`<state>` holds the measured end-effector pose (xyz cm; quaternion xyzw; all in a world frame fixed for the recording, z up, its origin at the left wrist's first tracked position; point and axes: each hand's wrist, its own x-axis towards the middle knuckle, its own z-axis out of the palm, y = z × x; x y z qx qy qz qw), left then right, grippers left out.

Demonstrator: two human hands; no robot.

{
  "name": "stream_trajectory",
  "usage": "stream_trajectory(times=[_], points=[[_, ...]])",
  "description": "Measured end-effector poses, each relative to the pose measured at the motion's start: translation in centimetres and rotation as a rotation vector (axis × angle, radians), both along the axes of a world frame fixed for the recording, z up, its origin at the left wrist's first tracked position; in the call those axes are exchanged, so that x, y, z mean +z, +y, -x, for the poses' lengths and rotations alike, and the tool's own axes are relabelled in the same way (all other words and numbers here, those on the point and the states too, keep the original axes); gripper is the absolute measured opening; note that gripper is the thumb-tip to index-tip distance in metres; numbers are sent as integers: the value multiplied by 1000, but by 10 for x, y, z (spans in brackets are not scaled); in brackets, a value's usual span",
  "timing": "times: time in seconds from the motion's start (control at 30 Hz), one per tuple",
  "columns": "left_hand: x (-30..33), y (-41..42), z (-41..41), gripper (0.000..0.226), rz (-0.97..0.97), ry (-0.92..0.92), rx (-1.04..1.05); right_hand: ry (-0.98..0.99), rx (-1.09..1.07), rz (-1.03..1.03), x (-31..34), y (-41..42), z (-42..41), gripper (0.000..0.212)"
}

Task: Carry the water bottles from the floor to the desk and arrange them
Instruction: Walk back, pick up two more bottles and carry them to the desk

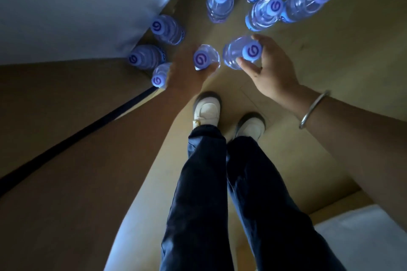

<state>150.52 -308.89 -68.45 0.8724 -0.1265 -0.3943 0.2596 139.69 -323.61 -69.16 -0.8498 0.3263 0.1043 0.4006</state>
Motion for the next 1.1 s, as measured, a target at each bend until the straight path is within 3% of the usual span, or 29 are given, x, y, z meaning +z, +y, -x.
stream_trajectory(times=[0.1, 0.27, 0.37, 0.5, 0.7, 0.87, 1.03, 1.1], points=[[52, 11, 3, 80, -39, -7, 86, 16, 110, -6, 53, 5, 1, 54], [150, 28, 16, 40, -95, -70, 215, -95, 338, 0, 157, 8, 11, 45], [209, 37, 35, 41, -67, -86, 261, -160, 458, 10, 214, 18, 18, 39], [288, 58, 63, 47, 14, -131, 391, -203, 546, -4, 277, 42, 26, 57], [391, 122, 114, 26, 47, -211, 589, -313, 647, -46, 370, 91, 37, 26], [466, 189, 168, 52, 89, -301, 788, -410, 812, -96, 441, 155, 51, 39], [515, 270, 242, 36, 56, -394, 963, -467, 985, -177, 496, 241, 86, 40], [534, 308, 280, 29, 47, -435, 1018, -546, 1058, -175, 513, 282, 113, 50]])
